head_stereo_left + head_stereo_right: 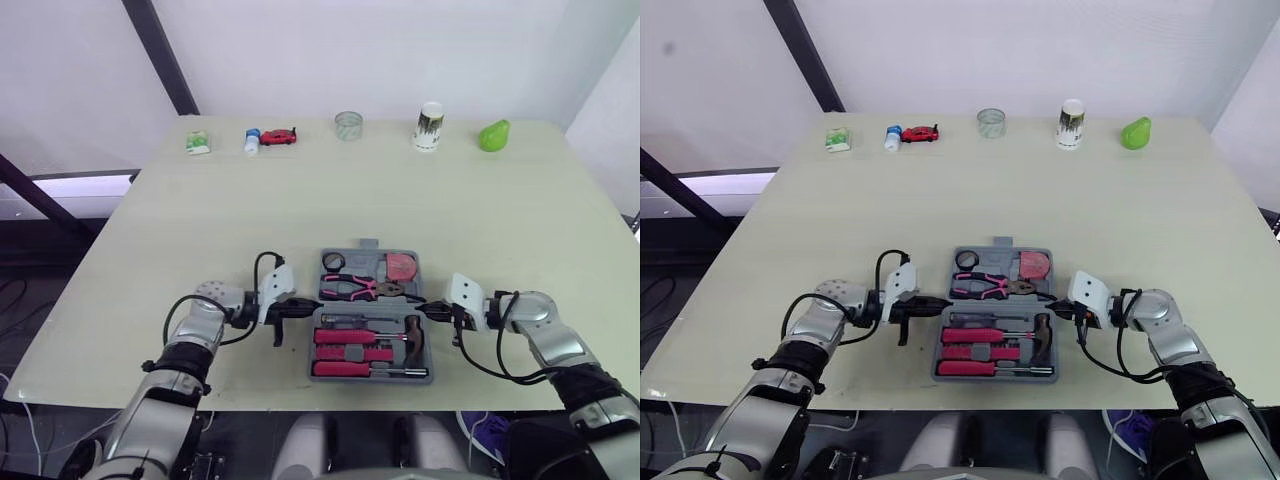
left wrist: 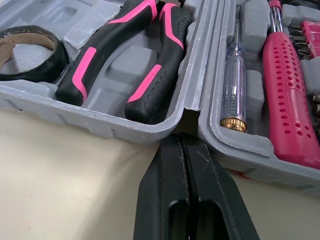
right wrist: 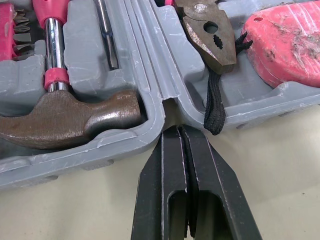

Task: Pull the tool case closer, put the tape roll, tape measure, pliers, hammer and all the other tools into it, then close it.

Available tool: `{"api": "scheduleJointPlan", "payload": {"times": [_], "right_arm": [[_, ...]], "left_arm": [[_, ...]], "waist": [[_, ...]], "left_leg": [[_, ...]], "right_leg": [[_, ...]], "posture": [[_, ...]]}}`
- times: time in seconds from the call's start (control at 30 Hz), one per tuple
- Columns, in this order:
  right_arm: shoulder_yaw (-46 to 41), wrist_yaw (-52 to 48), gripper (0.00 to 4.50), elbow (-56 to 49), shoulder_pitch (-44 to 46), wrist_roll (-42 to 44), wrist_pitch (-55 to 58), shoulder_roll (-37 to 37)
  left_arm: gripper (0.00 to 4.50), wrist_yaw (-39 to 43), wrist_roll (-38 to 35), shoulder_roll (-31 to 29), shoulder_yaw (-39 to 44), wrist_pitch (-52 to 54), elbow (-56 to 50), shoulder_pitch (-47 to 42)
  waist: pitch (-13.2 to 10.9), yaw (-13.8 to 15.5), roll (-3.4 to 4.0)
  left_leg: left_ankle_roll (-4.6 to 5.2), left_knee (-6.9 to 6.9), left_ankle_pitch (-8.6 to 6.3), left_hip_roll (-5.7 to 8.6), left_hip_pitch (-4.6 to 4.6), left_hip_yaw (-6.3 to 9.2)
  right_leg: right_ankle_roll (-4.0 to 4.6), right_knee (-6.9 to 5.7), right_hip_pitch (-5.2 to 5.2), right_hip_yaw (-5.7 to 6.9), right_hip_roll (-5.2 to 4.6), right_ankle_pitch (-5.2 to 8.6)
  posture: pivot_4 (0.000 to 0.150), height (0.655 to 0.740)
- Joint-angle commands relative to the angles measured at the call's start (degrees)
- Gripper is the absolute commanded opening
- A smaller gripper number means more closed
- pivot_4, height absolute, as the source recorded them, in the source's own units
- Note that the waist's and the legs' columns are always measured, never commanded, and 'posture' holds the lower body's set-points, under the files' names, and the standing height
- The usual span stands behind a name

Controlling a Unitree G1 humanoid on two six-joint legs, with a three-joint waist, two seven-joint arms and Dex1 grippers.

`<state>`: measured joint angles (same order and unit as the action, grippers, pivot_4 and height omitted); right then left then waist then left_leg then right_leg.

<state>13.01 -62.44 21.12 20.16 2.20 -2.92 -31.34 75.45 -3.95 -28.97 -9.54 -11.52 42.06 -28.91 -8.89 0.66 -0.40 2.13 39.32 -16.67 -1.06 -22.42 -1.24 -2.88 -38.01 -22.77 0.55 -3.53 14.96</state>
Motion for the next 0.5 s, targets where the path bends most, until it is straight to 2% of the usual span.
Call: {"api": "scheduleJointPlan", "payload": {"times": [0.03, 0.5], "right_arm": [[-0.84, -0.29, 0.03, -2.16, 0.95, 1.56, -1.04, 0.75], [-0.18, -4.8, 0.03, -6.23, -1.98, 3.59, 2.17, -0.34]], "left_arm": [[0.0, 1.02, 1.74, 1.71, -3.14, 1.04, -0.6, 1.81], [0.0, 2.63, 1.34, 1.71, -4.47, 4.12, -6.72, 5.24]], "waist": [[0.0, 0.0, 0.0], [0.01, 0.04, 0.02]], "left_leg": [[0.0, 0.0, 0.0, 0.0, 0.0, 0.0], [0.0, 0.0, 0.0, -0.08, -0.01, -0.01]], "right_leg": [[0.0, 0.0, 0.0, 0.0, 0.0, 0.0], [0.0, 0.04, 0.0, -0.01, -0.03, 0.0]], "posture": [[0.15, 0.74], [0.15, 0.74]]}}
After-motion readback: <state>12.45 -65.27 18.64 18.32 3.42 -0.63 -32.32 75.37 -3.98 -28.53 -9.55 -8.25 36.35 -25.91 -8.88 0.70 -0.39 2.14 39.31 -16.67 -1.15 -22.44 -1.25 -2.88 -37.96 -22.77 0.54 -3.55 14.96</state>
